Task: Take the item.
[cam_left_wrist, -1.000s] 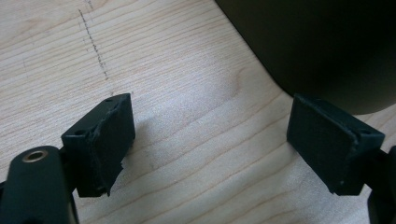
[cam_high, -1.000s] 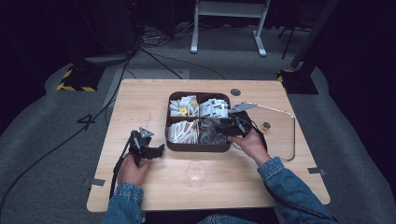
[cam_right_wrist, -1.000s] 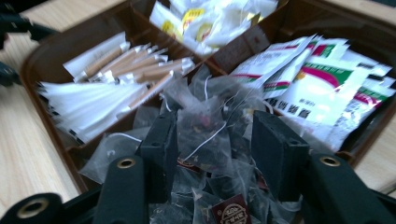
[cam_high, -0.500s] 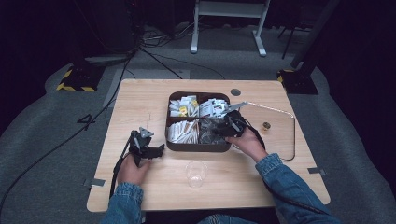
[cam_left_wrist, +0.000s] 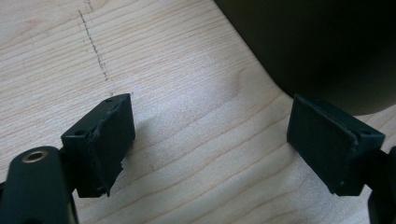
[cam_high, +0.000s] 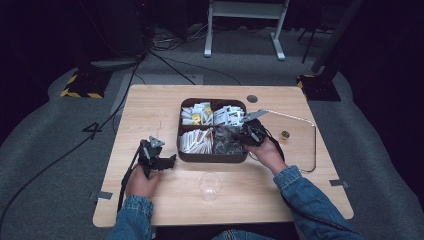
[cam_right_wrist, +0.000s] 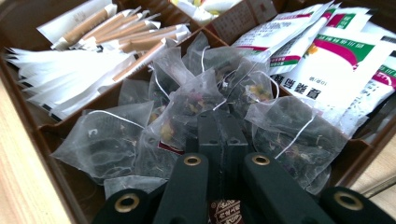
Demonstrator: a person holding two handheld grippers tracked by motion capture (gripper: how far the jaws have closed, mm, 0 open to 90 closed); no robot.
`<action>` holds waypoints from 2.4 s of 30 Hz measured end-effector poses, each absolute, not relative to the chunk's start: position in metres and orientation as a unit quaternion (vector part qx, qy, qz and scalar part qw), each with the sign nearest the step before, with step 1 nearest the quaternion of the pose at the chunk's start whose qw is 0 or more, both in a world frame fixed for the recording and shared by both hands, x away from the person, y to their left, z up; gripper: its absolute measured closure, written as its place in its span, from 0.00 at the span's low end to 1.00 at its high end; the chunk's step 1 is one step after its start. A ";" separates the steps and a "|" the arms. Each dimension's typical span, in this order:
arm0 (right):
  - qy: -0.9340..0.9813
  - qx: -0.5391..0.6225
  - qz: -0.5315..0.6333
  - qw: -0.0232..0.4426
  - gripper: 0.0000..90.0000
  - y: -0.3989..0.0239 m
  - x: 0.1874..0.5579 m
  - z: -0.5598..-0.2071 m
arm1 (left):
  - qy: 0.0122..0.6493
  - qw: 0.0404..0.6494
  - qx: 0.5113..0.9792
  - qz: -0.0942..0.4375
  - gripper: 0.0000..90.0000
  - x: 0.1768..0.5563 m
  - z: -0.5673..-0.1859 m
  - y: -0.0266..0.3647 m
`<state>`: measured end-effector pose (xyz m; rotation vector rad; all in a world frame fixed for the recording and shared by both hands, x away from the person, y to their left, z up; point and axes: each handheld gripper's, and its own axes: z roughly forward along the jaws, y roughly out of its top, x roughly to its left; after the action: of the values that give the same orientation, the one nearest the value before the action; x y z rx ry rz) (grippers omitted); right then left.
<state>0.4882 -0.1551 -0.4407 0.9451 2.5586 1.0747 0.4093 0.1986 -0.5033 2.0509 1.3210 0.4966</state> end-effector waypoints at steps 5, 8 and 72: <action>0.858 0.322 0.388 0.100 1.00 -0.162 0.484 -0.436 | 0.503 0.320 0.781 0.189 0.17 0.409 -0.503 0.199; 0.850 0.323 0.406 0.094 1.00 -0.166 0.481 -0.433 | 0.502 0.320 0.781 0.188 0.17 0.409 -0.503 0.199; 0.827 0.248 0.497 0.089 1.00 -0.153 0.446 -0.398 | 0.503 0.321 0.780 0.188 0.17 0.410 -0.503 0.198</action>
<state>0.4458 -0.1532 -0.3977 0.7393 2.4599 1.4774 0.4099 0.1982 -0.5033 2.0487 1.3219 0.4939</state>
